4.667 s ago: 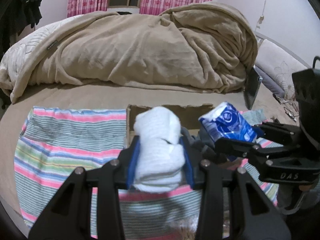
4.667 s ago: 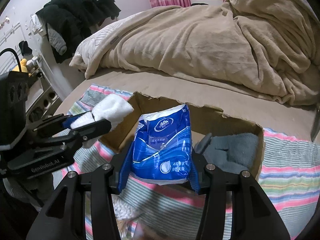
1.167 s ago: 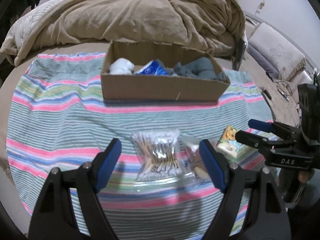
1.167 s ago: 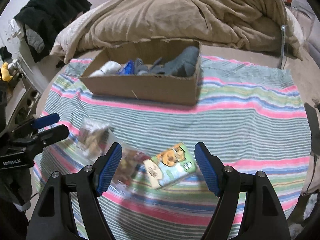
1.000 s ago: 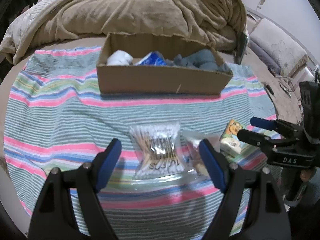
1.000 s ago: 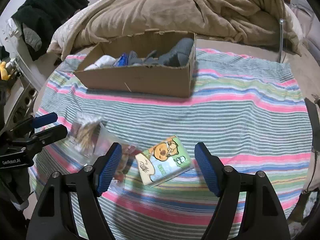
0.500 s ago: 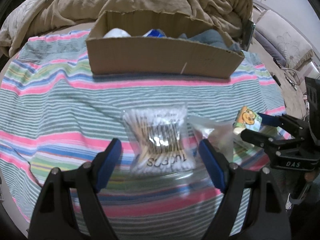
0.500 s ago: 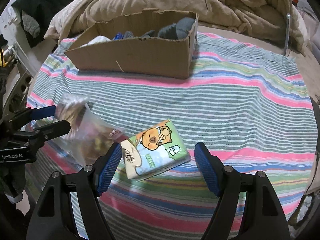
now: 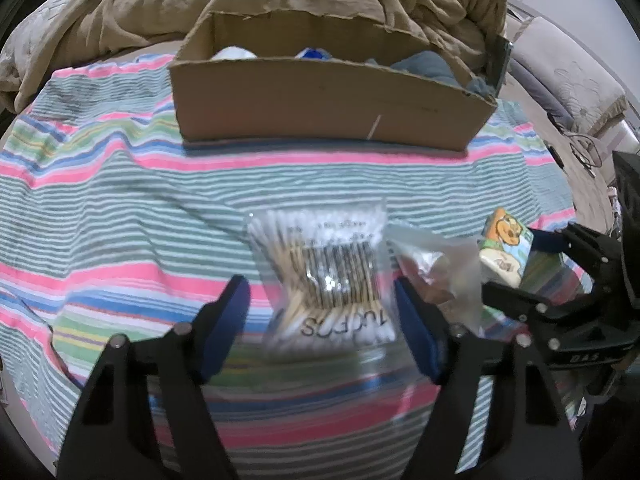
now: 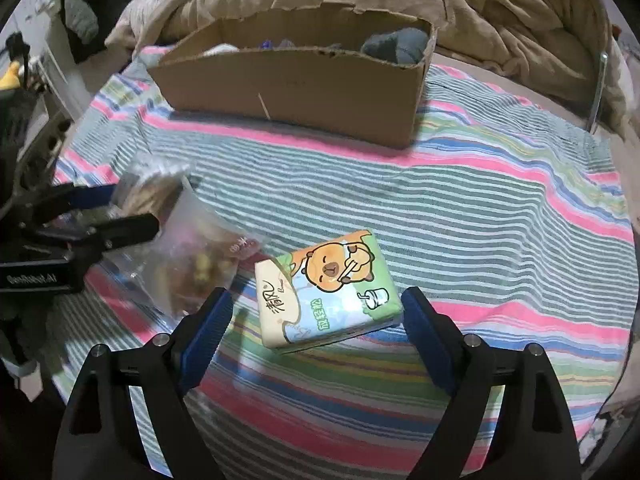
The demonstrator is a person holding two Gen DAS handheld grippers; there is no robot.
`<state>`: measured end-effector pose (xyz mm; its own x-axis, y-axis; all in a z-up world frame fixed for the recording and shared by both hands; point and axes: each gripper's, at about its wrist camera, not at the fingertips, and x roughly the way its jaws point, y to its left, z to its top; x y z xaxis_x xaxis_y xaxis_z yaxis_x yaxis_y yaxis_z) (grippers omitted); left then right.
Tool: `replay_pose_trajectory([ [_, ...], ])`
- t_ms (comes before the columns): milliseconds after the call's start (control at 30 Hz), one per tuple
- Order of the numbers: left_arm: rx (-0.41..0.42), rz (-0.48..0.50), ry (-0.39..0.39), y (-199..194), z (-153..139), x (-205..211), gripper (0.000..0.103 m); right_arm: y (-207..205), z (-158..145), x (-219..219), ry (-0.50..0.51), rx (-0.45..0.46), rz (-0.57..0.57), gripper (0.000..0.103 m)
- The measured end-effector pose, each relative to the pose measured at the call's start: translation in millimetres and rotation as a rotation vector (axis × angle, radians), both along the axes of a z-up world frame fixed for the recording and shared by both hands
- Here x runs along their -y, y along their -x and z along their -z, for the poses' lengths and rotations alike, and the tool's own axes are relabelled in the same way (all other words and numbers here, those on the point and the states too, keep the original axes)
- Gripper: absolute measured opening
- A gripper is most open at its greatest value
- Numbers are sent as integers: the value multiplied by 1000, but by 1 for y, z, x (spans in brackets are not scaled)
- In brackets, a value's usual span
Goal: Organize objects
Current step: 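Grasp the cotton swab bag with the left gripper while the right grasps the cartoon tissue pack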
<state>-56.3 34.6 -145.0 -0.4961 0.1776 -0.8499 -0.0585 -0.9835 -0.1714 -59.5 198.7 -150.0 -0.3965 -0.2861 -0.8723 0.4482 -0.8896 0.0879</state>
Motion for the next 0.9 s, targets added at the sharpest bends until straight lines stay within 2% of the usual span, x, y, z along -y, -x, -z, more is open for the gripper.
replay_pose_trajectory([
  [33,2,5,-1,0,0,0,62,0,1,0,-4,-2,2,88],
  [100,-1,13,4,-1,0,-2,59,1,1,0,-12,1,9,85],
  [167,-6,18,0,-3,-1,-1,57,2,0,-2,-22,1,29,74],
  [200,-9,17,-4,-3,-1,0,55,3,0,-3,-17,5,34,73],
  [433,-32,21,-24,-6,-10,3,53,1,-8,-5,0,8,35,72],
  [900,-126,6,-63,-6,-47,25,53,8,-58,-7,79,-69,88,72],
])
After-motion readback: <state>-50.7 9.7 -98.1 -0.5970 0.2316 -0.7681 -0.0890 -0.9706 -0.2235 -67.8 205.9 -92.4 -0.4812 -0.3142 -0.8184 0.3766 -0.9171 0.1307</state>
